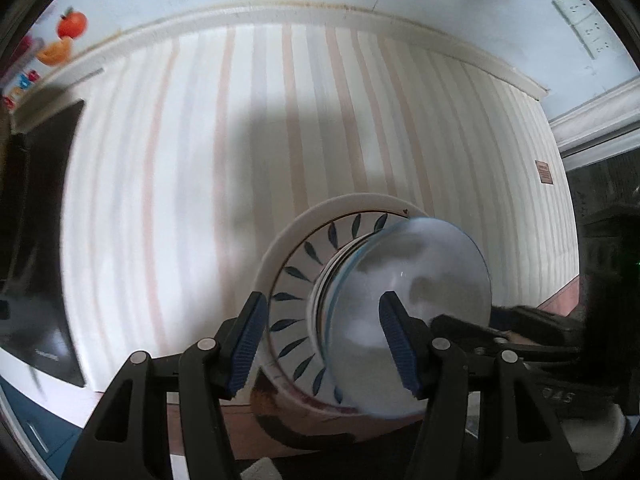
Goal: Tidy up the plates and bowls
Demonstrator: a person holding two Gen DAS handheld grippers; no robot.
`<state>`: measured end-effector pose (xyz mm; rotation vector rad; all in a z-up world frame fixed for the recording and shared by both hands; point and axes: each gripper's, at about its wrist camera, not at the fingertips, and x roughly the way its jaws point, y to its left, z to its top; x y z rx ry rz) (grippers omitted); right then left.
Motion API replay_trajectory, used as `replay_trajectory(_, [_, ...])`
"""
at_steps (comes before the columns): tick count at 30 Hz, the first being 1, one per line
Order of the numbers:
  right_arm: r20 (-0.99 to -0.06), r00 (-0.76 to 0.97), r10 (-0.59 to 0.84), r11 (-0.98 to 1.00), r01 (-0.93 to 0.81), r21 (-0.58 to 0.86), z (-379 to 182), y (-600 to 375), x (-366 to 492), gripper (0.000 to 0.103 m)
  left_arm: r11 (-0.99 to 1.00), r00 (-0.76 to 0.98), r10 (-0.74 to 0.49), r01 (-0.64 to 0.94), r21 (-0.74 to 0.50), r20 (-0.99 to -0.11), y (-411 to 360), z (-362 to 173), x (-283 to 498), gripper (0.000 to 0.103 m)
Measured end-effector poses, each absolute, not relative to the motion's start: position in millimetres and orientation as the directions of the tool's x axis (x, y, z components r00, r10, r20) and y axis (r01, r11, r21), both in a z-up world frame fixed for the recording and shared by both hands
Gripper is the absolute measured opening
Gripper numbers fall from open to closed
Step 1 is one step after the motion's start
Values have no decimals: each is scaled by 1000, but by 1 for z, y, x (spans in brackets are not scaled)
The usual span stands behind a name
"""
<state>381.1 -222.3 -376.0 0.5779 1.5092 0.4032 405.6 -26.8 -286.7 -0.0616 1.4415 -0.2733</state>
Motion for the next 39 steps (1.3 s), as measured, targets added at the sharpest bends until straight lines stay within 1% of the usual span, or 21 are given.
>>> replay_trajectory(1, [-830,56,555,826,83,558,-365,-222,378,57,970,128,-210,154,-189,-969,-26,-281,402,64])
replay_trajectory(2, [-842,67,535,840,70,539,-356,-222,375,63,974,161,-186,156,-161,-969,-25,-274,397,69])
replay_trajectory(3, [-856,87,510,855,56,515,-346,-221,371,66,976,179,-174,160,-146,-968,-23,-269,393,80])
replay_trajectory(4, [-867,108,486,869,41,492,-334,-220,366,72,977,193,-168,165,-137,-967,-23,-265,390,87])
replay_trajectory(5, [-876,125,466,880,30,473,-325,-219,362,82,979,214,-157,164,-123,-964,-21,-260,385,87])
replay_trajectory(7, [-891,165,422,902,19,431,-307,-217,352,91,982,249,-147,156,-110,-957,-17,-251,378,89])
replay_trajectory(9, [-903,210,376,921,24,389,-288,-217,342,92,983,275,-146,151,-108,-950,-13,-242,370,95])
replay_trajectory(13, [-908,319,272,952,45,301,-255,-221,322,96,984,319,-144,146,-101,-937,-8,-227,354,95])
replay_trajectory(16, [-900,370,229,962,57,268,-234,-222,310,97,986,344,-141,133,-100,-928,-5,-215,343,95])
replay_trajectory(25, [-869,458,186,972,43,231,-186,-223,263,98,990,465,-127,112,-84,-876,-5,-165,286,95])
replay_trajectory(33, [-815,555,167,980,-2,200,-132,-221,192,98,996,579,-84,64,-57,-811,-8,-118,213,95])
replay_trajectory(35, [-798,581,160,983,-17,184,-117,-221,171,98,997,602,-70,52,-49,-795,-8,-109,193,98])
replay_trajectory(36, [-791,591,160,983,-25,180,-111,-220,161,98,998,611,-62,43,-46,-789,-8,-105,184,103])
replay_trajectory(39, [-773,616,151,986,-38,162,-95,-220,131,99,999,631,-49,20,-47,-774,-8,-96,157,103])
